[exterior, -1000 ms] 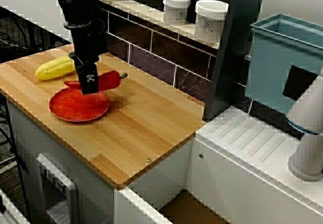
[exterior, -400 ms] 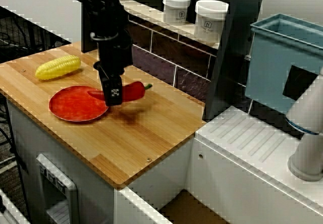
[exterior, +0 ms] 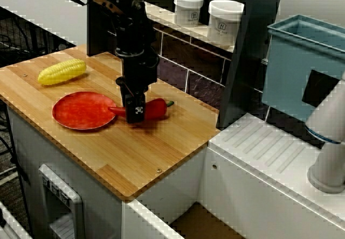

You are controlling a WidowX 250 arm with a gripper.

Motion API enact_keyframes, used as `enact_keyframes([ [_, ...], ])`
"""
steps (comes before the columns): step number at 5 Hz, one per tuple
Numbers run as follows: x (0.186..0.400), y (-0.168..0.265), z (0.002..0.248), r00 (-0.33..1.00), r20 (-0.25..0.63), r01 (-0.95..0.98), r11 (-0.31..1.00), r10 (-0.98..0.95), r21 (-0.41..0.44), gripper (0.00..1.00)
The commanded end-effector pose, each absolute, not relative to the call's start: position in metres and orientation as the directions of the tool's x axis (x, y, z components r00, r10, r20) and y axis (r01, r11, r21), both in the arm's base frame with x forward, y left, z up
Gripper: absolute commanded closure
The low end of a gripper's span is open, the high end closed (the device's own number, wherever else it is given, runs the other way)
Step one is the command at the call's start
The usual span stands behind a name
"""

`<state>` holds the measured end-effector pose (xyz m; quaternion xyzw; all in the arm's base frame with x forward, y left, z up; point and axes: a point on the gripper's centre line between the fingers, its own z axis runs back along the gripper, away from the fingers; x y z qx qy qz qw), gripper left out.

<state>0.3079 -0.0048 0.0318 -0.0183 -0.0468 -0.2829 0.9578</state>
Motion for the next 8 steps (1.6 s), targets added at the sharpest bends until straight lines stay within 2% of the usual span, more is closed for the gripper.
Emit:
enact_keyframes([
  [1, 0.307, -0.002, 0.029, 0.837, 0.100, 0.538, 0.843, -0.537, 0.020, 1.00],
  [2, 0.304, 0.004, 0.029, 0.844, 0.100, 0.527, 0.849, -0.527, 0.027, 0.00],
  [4, 0.295, 0.030, 0.043, 0.868, 0.108, 0.486, 0.874, -0.484, 0.012, 0.00],
  [6, 0.274, 0.058, 0.078, 0.879, 0.149, 0.459, 0.888, -0.452, -0.013, 0.00],
  [8, 0.263, 0.080, 0.091, 0.892, 0.156, 0.431, 0.902, -0.423, -0.014, 0.00],
])
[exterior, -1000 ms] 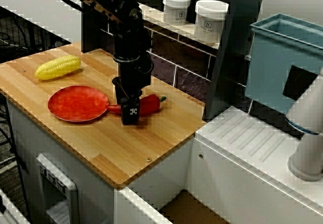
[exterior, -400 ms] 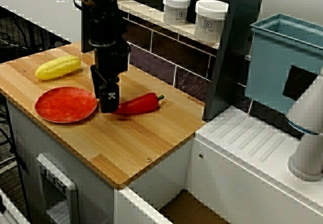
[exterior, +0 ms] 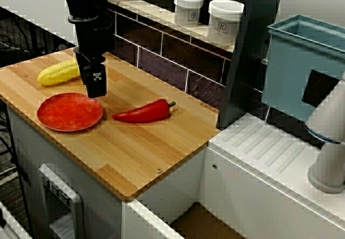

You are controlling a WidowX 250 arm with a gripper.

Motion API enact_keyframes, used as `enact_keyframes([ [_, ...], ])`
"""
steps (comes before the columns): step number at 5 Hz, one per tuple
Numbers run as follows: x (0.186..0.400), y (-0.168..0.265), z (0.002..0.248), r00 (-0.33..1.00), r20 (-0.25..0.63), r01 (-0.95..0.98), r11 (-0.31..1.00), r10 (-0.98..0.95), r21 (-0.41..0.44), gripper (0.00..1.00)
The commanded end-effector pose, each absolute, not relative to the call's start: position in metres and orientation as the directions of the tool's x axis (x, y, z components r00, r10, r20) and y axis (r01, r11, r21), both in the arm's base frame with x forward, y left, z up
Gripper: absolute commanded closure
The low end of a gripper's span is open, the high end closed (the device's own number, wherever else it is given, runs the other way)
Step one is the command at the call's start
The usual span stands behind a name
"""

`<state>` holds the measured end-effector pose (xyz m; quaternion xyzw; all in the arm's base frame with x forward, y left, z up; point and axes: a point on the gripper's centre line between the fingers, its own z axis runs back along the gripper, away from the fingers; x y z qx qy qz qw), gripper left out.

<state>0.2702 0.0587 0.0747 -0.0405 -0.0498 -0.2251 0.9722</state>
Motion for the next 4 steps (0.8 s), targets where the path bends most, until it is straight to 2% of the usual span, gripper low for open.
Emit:
enact_keyframes([
  [1, 0.266, 0.094, 0.091, 0.910, 0.155, 0.391, 0.920, -0.385, -0.008, 0.00],
  [4, 0.289, 0.149, 0.083, 0.968, 0.181, 0.162, 0.984, -0.173, 0.073, 0.00],
])
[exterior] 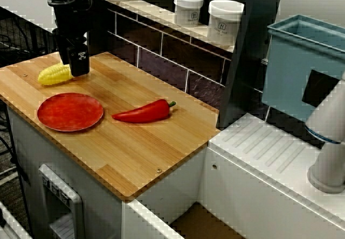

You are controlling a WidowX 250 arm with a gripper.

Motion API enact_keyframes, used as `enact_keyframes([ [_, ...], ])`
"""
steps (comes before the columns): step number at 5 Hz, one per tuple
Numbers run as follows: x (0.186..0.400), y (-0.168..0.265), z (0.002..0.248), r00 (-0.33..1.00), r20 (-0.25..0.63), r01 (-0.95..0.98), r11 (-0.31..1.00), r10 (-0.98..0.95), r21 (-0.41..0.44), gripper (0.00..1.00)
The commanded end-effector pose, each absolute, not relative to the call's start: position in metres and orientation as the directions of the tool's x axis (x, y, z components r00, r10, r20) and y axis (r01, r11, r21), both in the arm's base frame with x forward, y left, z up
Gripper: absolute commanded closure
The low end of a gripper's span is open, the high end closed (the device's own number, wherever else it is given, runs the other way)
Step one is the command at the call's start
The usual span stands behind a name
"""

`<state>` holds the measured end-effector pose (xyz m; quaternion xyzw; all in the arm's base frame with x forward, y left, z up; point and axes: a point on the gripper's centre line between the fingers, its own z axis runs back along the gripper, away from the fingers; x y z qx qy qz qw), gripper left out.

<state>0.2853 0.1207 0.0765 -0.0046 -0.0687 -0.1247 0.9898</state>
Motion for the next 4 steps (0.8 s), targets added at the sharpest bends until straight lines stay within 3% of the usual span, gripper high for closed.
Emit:
enact_keyframes([
  [1, 0.292, 0.165, 0.081, 0.971, 0.199, 0.118, 0.989, -0.134, 0.090, 0.00],
  [4, 0.291, 0.192, 0.076, 0.979, 0.197, 0.051, 0.998, -0.059, 0.049, 0.00],
])
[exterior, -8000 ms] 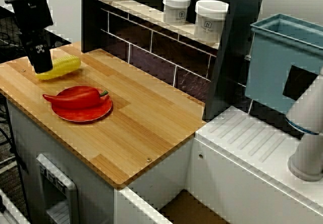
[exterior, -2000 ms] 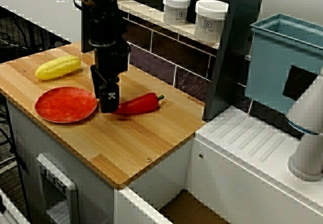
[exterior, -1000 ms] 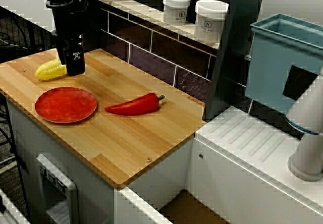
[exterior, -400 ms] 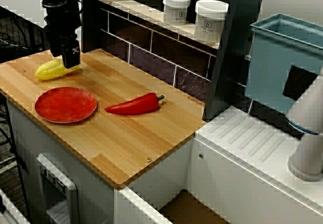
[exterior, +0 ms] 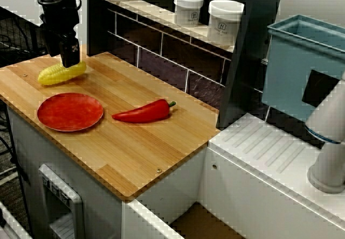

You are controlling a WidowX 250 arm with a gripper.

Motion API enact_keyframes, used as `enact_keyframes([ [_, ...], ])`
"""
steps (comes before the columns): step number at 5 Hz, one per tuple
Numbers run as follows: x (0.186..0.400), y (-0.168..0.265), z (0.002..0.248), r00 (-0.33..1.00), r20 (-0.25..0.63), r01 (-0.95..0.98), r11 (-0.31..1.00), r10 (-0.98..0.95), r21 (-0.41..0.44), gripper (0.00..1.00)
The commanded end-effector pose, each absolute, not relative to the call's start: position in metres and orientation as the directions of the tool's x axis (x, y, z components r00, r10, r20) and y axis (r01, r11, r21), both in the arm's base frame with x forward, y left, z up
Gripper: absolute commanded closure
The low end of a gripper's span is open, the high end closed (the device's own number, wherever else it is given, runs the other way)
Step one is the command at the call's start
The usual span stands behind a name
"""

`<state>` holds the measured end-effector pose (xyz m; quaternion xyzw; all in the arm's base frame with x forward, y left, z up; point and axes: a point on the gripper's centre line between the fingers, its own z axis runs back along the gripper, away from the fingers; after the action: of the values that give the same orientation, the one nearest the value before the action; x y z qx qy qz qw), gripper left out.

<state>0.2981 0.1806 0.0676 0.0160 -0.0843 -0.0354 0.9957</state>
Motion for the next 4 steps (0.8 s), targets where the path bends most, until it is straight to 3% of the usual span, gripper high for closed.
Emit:
enact_keyframes([
  [1, 0.289, 0.185, 0.067, 0.976, 0.208, 0.046, 0.996, -0.061, 0.073, 0.00],
  [4, 0.291, 0.179, 0.051, 0.982, 0.182, 0.028, 0.997, -0.041, 0.076, 0.00],
])
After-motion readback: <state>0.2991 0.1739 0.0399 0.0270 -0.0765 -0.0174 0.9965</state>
